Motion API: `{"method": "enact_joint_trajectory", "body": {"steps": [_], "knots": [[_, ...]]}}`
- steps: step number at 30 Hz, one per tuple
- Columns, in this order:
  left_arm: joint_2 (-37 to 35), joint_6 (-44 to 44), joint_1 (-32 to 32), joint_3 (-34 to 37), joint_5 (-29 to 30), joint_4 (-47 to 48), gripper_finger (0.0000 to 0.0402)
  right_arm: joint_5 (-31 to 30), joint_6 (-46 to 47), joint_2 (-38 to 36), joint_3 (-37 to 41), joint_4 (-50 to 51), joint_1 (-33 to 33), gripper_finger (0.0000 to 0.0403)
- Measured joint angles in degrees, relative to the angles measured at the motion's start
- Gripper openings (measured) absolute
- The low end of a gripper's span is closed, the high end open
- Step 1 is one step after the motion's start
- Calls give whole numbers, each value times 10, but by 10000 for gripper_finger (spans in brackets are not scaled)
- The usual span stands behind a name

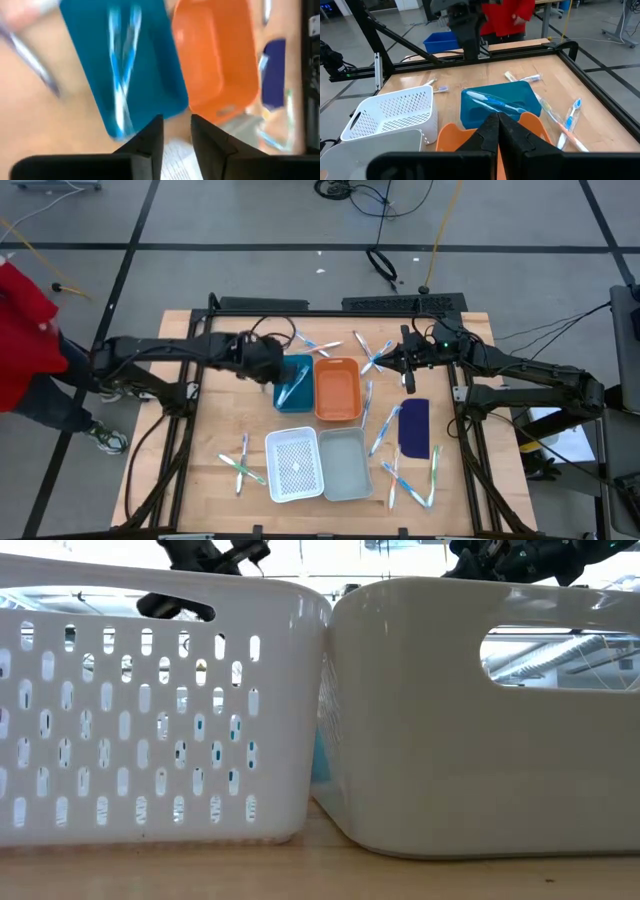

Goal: Pick & Place Toothbrushes
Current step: Put the blue toothbrush into the blue bin

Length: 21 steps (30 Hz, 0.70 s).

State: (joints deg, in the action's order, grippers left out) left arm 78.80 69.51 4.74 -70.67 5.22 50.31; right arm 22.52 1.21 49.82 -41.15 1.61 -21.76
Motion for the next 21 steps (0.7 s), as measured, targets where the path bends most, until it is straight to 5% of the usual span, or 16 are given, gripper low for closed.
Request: {"method": "enact_joint_trajectory", "body": {"steps": [7,15,21], "knots": [[-2,-123,-62,0,180,-50,8,0,0,0,0,0,0,0],[-91,-241,-70,28,216,-104,2,-49,19,0,0,34,-4,0],[-221,-279,-75,153,219,-230,1,-64,65,3,0,62,-25,0]]}}
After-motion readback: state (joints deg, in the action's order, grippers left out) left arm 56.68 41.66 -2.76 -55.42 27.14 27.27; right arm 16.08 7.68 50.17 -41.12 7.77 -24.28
